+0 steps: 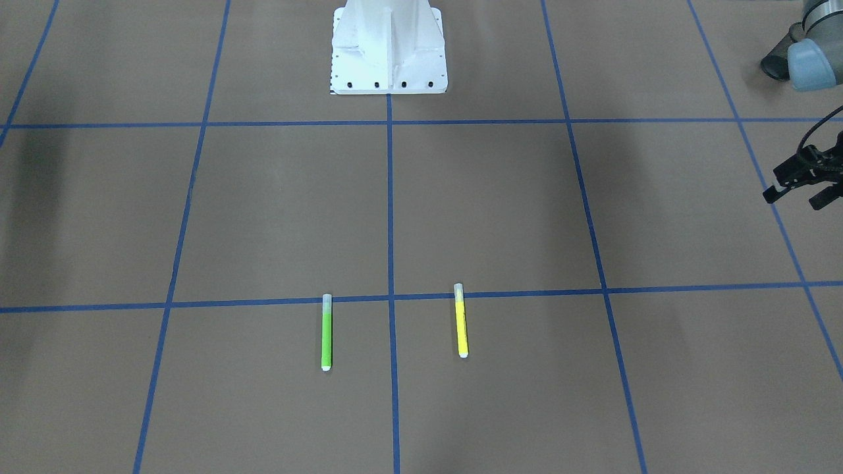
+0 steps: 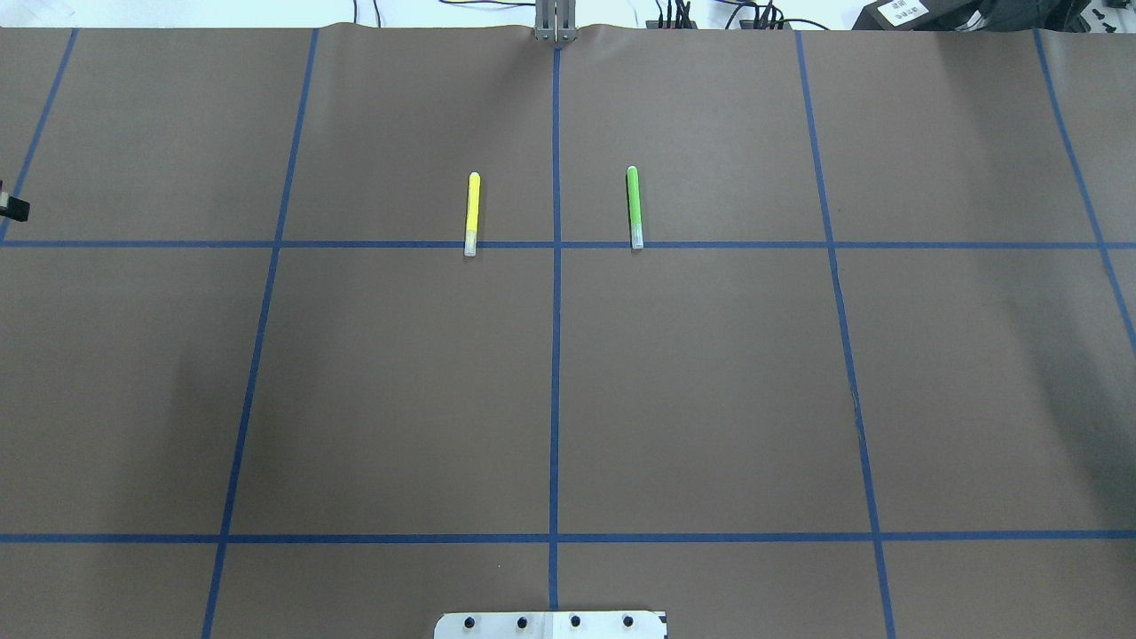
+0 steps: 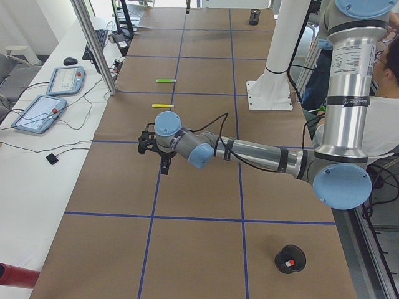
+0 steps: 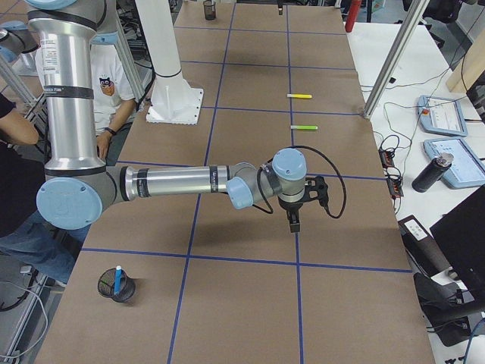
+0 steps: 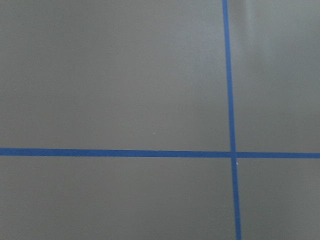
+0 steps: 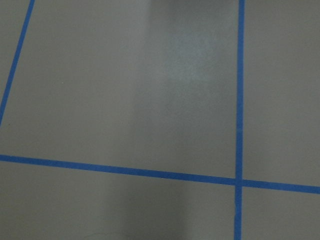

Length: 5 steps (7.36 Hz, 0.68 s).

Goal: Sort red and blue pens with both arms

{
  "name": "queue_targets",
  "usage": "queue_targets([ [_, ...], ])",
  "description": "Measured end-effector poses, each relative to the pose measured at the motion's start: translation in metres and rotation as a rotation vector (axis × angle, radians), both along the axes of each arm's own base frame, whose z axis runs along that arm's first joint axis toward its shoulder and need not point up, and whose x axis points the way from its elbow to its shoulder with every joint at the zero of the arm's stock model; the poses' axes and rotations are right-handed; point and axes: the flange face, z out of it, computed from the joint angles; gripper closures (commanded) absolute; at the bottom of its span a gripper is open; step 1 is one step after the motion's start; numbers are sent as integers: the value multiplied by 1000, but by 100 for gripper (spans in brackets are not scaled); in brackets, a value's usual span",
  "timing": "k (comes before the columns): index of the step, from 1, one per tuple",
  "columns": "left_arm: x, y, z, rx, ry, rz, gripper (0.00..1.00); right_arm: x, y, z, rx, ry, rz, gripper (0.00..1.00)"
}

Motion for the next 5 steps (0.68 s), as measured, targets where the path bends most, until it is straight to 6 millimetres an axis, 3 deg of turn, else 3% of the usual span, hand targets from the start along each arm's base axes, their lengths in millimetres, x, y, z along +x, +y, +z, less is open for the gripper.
queue_targets([
  [2,-23,-2,22,36,-129,57,1,2,-5,3,-12,36,-91,0],
  [5,-38,6,52,27,-267,133,1,5,-4,-2,-13,49,-122,0],
])
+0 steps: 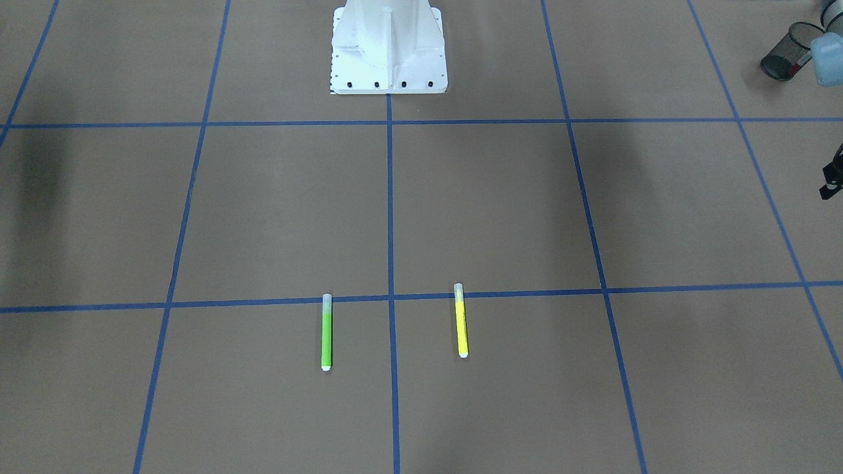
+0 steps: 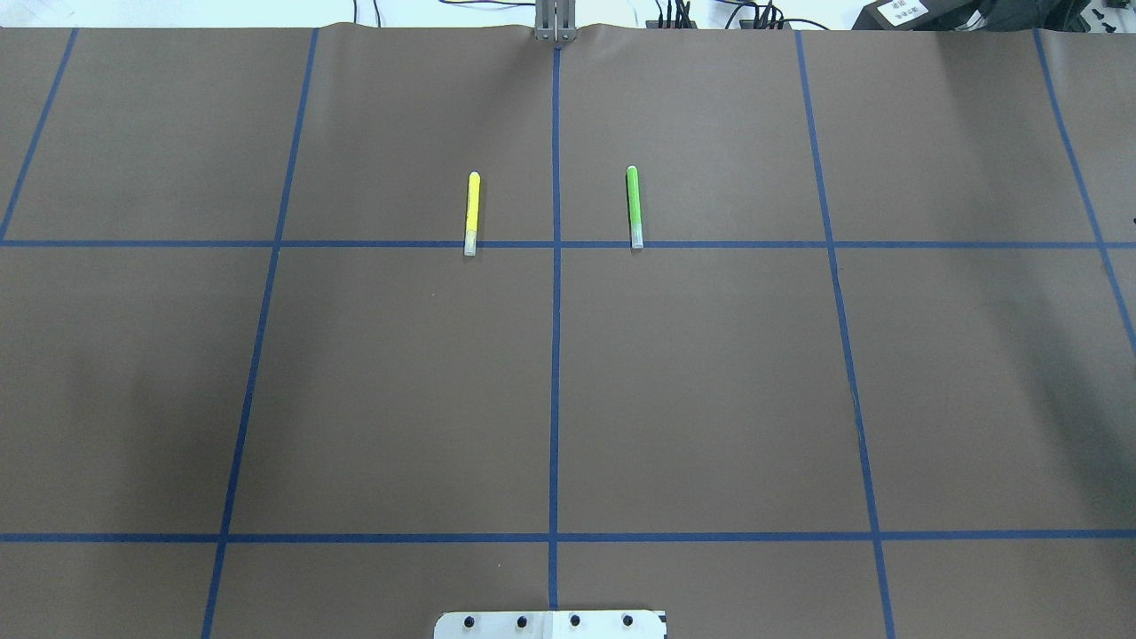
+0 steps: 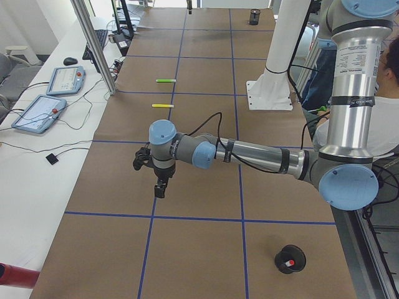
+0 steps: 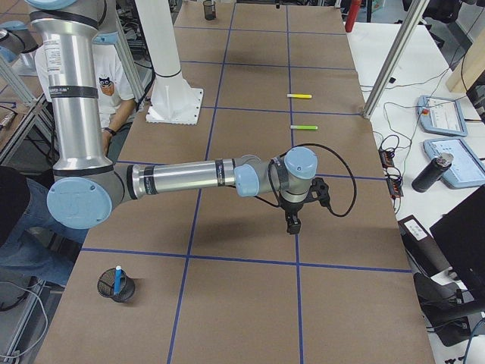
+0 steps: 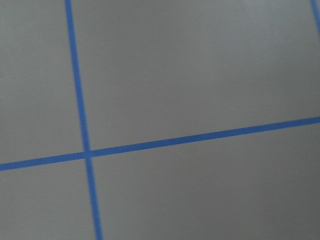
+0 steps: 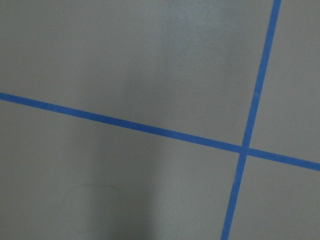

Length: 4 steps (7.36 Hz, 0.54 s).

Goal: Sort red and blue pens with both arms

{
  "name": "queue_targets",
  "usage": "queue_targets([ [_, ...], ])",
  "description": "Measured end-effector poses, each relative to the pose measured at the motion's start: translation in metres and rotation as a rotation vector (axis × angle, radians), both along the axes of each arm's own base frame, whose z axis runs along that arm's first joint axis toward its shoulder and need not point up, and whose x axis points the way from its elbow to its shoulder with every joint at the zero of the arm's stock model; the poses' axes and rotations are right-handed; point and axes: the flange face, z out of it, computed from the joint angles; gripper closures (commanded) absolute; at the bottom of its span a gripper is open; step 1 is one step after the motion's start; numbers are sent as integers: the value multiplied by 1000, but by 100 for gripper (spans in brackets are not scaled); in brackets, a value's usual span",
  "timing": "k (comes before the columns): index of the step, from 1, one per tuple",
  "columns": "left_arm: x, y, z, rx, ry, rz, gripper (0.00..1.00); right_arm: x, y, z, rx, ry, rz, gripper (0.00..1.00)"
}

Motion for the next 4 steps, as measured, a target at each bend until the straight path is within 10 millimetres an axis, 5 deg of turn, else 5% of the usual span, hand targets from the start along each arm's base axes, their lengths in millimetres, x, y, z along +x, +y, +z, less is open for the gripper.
queue_targets([
  [4,-5,26,25,-44,-9,25,0,4,4,-5,13,12,5,0],
])
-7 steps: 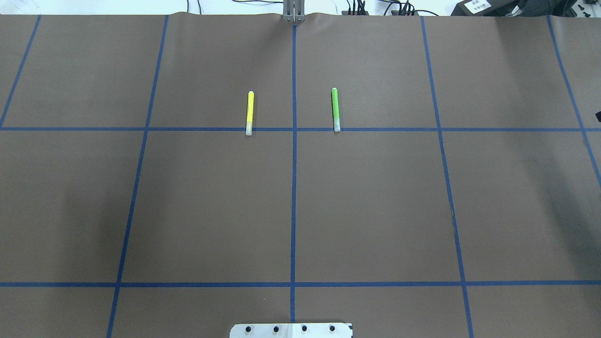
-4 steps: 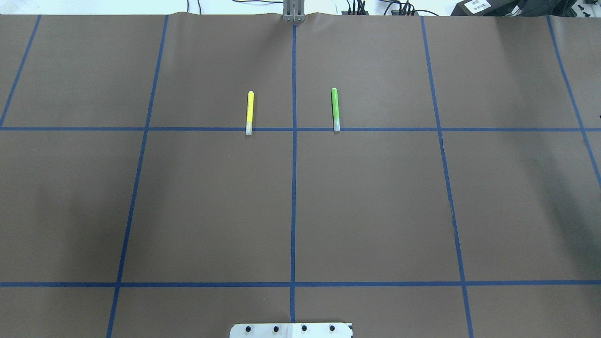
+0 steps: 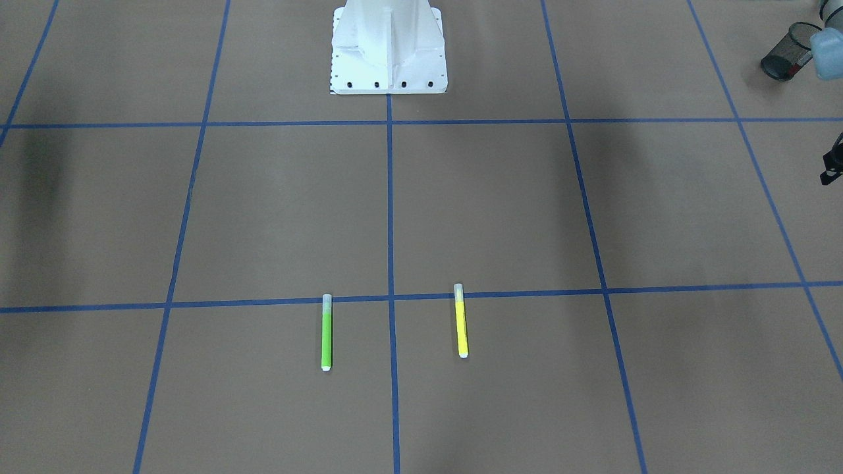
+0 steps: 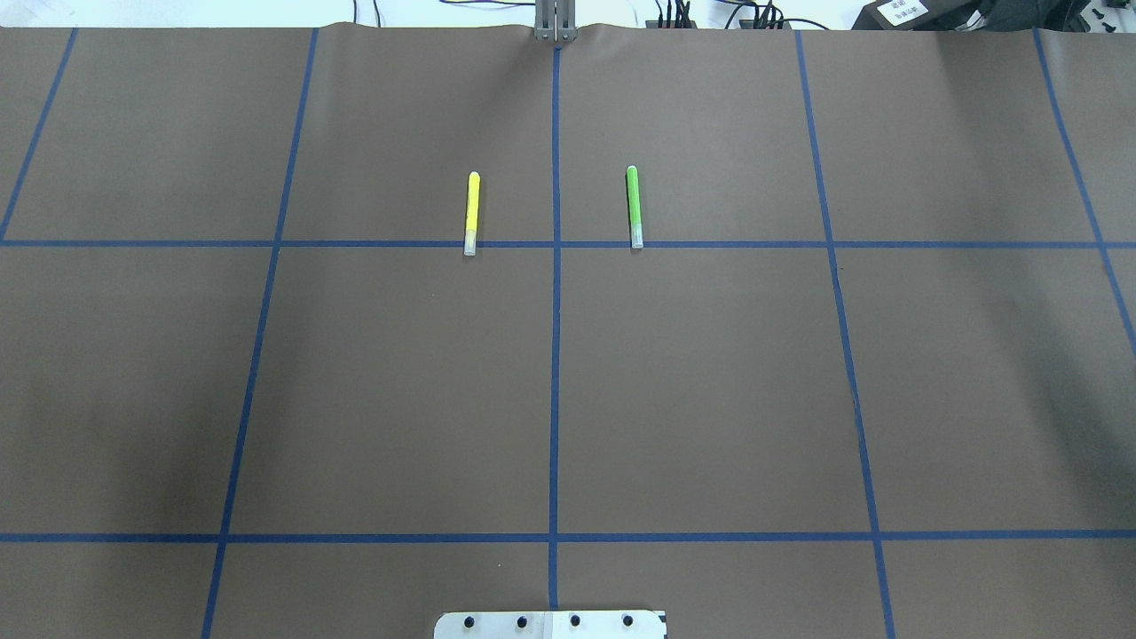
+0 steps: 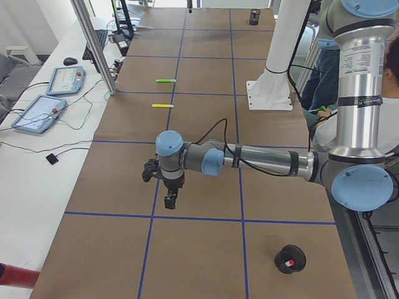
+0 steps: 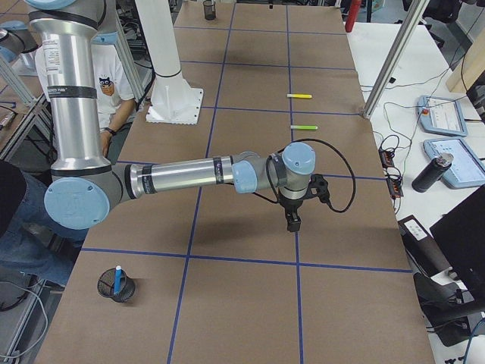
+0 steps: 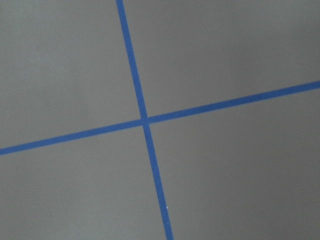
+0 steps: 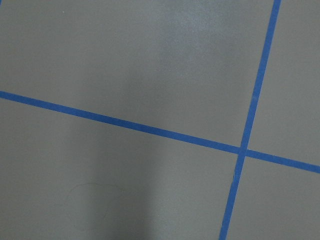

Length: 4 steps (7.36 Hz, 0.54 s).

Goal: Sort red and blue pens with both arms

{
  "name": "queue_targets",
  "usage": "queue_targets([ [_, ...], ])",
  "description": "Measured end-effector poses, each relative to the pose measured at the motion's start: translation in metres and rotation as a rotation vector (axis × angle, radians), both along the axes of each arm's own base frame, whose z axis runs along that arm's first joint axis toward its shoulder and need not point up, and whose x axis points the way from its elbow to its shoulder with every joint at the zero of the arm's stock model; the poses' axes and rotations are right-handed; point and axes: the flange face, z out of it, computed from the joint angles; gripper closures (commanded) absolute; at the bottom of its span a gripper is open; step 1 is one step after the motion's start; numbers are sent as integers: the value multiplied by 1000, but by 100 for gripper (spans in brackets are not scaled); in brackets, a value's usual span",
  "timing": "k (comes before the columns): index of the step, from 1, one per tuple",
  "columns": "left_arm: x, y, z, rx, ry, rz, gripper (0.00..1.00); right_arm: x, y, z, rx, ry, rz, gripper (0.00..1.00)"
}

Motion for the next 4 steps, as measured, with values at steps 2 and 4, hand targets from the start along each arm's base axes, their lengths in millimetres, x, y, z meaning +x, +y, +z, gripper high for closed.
queue_targets([
  [2,0,0,-1,2,2,-3,0,1,2,2,-3,5,2,0],
  [4,1,-1,-10,15,5,-4,0,3,3,1,-1,5,5,0],
])
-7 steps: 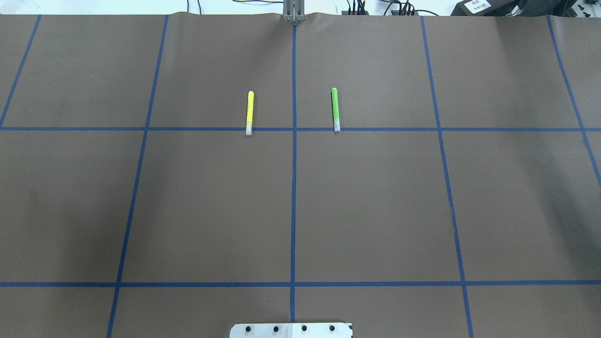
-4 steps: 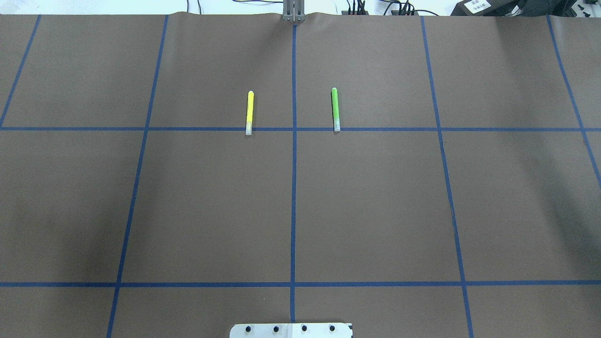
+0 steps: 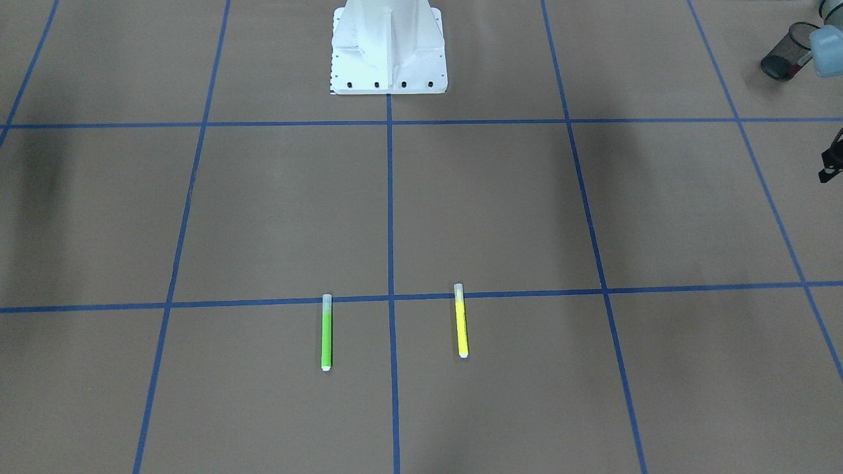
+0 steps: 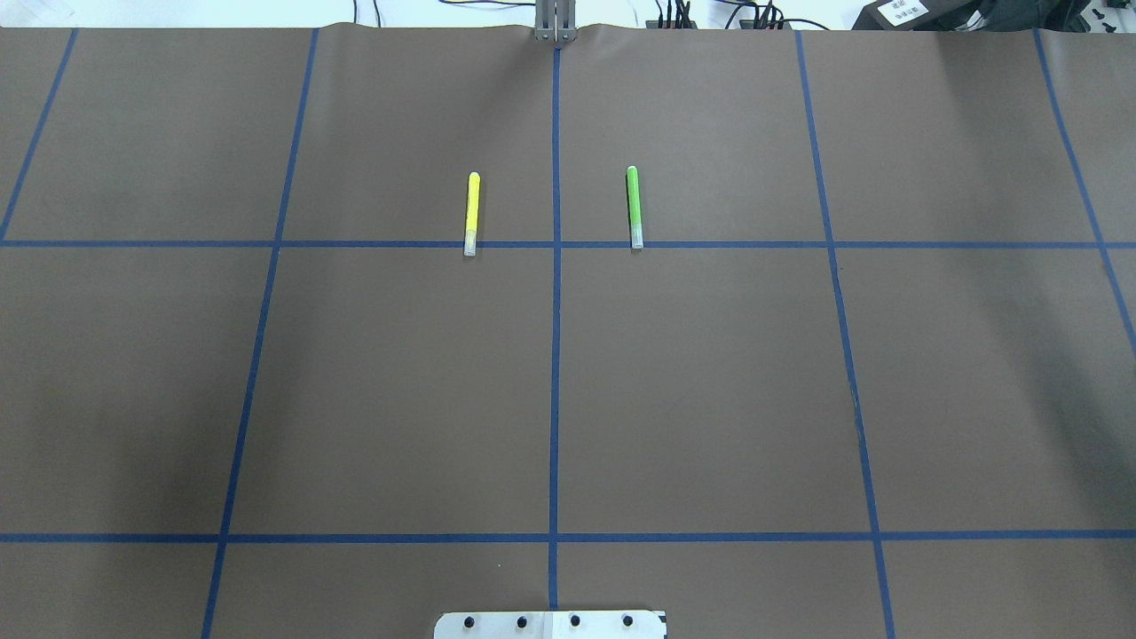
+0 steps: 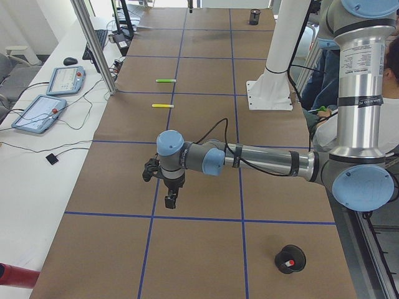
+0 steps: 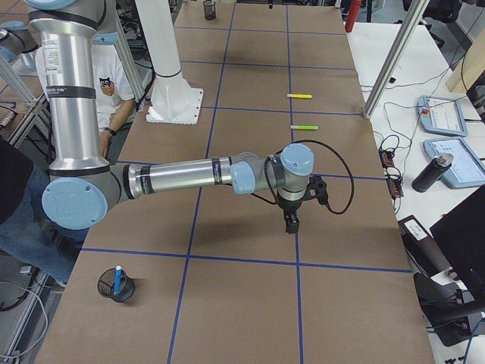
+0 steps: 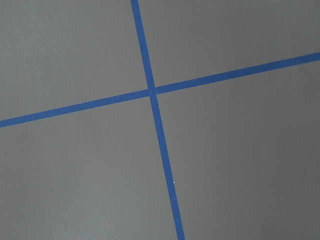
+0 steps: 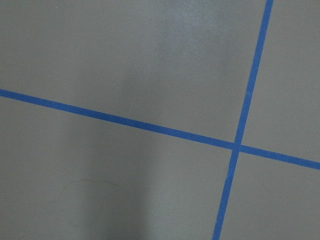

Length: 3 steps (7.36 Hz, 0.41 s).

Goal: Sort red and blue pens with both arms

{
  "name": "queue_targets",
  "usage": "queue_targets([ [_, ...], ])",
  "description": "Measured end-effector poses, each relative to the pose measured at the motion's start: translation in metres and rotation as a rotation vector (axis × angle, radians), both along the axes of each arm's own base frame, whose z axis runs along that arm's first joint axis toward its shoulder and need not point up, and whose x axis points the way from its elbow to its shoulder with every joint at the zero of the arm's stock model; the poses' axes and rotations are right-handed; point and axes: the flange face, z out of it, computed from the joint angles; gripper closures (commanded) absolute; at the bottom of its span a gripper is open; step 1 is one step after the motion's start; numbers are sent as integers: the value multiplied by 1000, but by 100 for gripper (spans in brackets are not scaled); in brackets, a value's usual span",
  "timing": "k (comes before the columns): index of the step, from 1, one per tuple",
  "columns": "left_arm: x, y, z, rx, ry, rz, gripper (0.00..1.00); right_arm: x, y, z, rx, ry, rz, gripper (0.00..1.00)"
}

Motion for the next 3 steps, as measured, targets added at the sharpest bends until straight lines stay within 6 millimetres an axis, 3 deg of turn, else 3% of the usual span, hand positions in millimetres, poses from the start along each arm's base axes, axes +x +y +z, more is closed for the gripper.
queue_targets([
  [3,-1,1,-5,9,1,-1,0,2,0,-3,6,-1,4,0],
])
